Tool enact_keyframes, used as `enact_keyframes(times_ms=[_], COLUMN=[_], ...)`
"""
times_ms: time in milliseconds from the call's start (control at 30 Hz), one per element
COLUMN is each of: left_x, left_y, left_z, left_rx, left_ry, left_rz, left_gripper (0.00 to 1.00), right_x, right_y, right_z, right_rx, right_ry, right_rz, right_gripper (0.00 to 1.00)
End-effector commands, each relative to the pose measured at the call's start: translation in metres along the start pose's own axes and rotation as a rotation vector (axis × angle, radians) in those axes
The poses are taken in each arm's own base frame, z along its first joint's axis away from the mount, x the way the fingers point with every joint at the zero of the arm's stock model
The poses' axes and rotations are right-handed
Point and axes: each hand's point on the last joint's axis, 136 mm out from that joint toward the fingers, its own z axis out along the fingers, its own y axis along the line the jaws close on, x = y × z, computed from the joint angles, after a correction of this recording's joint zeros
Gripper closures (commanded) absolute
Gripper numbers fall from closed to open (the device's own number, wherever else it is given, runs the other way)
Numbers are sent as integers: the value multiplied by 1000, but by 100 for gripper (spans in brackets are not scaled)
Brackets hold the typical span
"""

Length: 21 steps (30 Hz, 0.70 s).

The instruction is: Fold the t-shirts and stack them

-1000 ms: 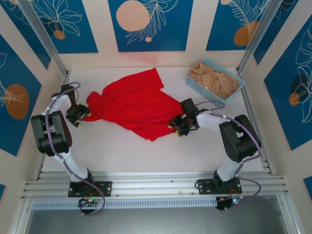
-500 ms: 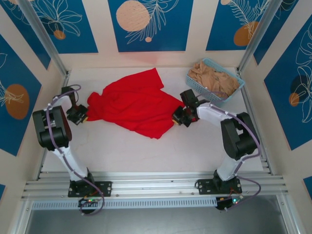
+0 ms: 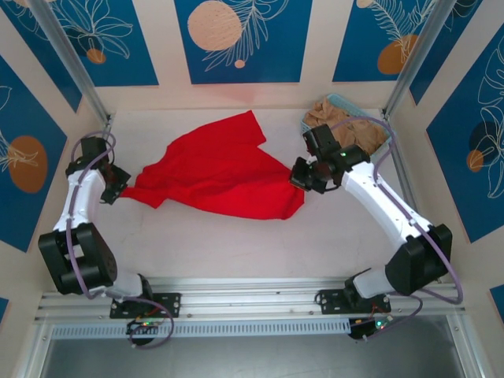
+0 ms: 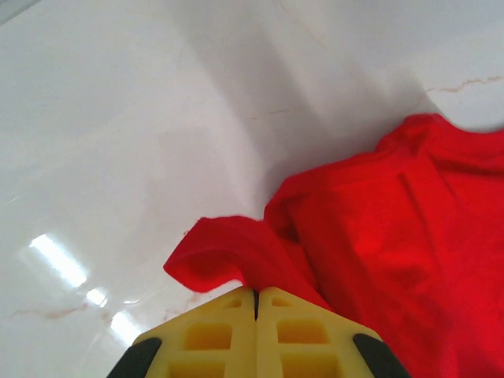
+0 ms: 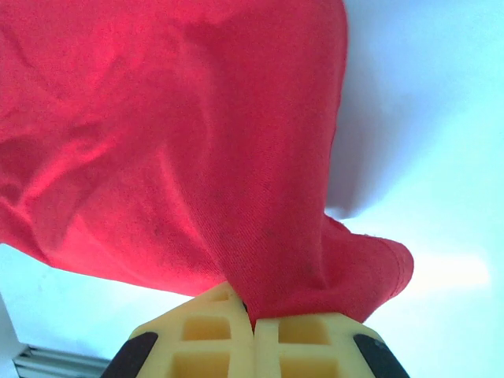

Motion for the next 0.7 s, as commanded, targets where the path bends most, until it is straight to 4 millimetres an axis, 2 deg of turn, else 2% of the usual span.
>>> enact_keyframes(times_ms=[0,100,200,267,333,433,567,633,667], left_x=[-3,-5,-9,-11,-13,-14,-17,-20,-21], left_y=[11,10,10,9,5,-1,-9,-13,-15], left_z=[-23,-33,-39,-39,-35,-21,-2,0,0], left_rx=[-89,-83,-69,-59,-58,-66,-81,-87,-89], left_ry=[-51,-78,-118,-133,-131,-106,-73,-72,-75], left_rz=[-17,-34,-61,-77,-81,-73,-69,-65,-59], left_gripper=[100,100,100,100,100,100,100,100,100], right_x=[24,32,33,25,5,-45,-108,-124,-127], right_y=[-19,-22,-23,-23,-18,-4,-1,0,-1], right_z=[-34,-52,-47,-23,9,61,126,139,136], right_rx=[55,29,24,30,17,5,45,63,74], right_ry=[13,-11,2,37,67,57,98,112,108], right_rz=[-61,-76,-84,-65,-39,-27,28,45,52], right_gripper=[100,100,100,94,86,70,63,62,62])
